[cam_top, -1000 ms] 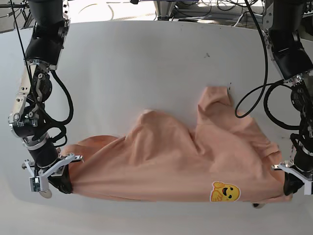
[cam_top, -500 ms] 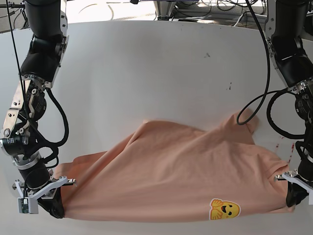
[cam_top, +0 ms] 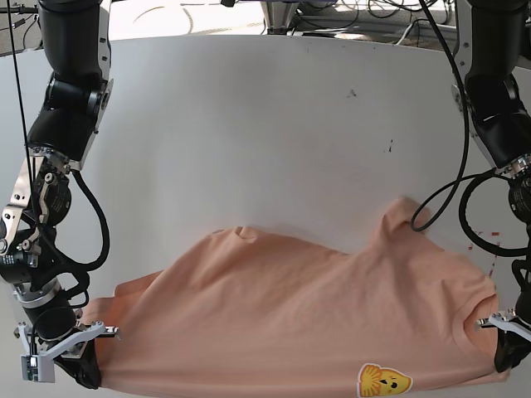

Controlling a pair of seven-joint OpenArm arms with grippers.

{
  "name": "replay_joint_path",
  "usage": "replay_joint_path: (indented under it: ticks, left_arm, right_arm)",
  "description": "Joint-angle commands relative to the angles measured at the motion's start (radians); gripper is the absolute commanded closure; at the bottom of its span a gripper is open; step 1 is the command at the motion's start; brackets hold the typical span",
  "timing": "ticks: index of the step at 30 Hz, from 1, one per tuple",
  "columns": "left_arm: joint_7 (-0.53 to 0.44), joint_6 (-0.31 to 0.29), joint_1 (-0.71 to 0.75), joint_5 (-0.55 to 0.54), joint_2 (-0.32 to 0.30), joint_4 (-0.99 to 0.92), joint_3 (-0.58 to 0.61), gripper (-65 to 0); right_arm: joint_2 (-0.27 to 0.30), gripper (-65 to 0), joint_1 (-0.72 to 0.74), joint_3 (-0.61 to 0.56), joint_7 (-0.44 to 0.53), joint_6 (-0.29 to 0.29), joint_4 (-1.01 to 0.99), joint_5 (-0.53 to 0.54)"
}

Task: Fold the T-shirt properly
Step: 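Lift the shirt with both grippers and pull it toward the robot, then release the shirt with the left gripper and raise it away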

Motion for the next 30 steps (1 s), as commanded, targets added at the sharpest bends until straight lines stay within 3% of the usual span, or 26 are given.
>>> replay_joint_path:
  ticks: [1, 10, 16, 20, 26, 30]
  left_arm:
    - [-0.039, 0.017, -0.052, 0.035, -0.016, 0.005, 0.006, -2.3]
    - [-0.05, 0.04, -0.1, 0.098, -0.003, -0.005, 0.037, -4.1]
    - [-0.026, 0.047, -0.091, 0.083, 0.012, -0.009, 0.027, -14.0]
    - [-0.021, 0.042, -0.097, 0.075, 0.013, -0.002, 0.028, -16.4]
    - [-0.025, 0.025, -0.171, 0.068, 0.018, -0.028, 0.044, -6.8]
    - [-0.021, 0.021, -0.199, 0.072, 0.02, -0.03, 0.049, -5.8]
  right_arm:
    - [0.024, 0.0, 0.047, 0.005, 0.039, -0.01, -0.011, -0.007]
    - [0.031, 0.0, 0.09, -0.014, 0.064, -0.011, -0.078, -0.008]
    - [0.021, 0.0, 0.116, -0.021, 0.084, -0.003, -0.137, -0.001]
    - [0.018, 0.0, 0.131, -0.026, 0.086, 0.006, -0.151, -0.003]
    - [0.016, 0.0, 0.2, -0.043, 0.064, 0.029, -0.182, 0.002]
    - [0.014, 0.0, 0.23, -0.066, 0.056, 0.039, -0.181, 0.001]
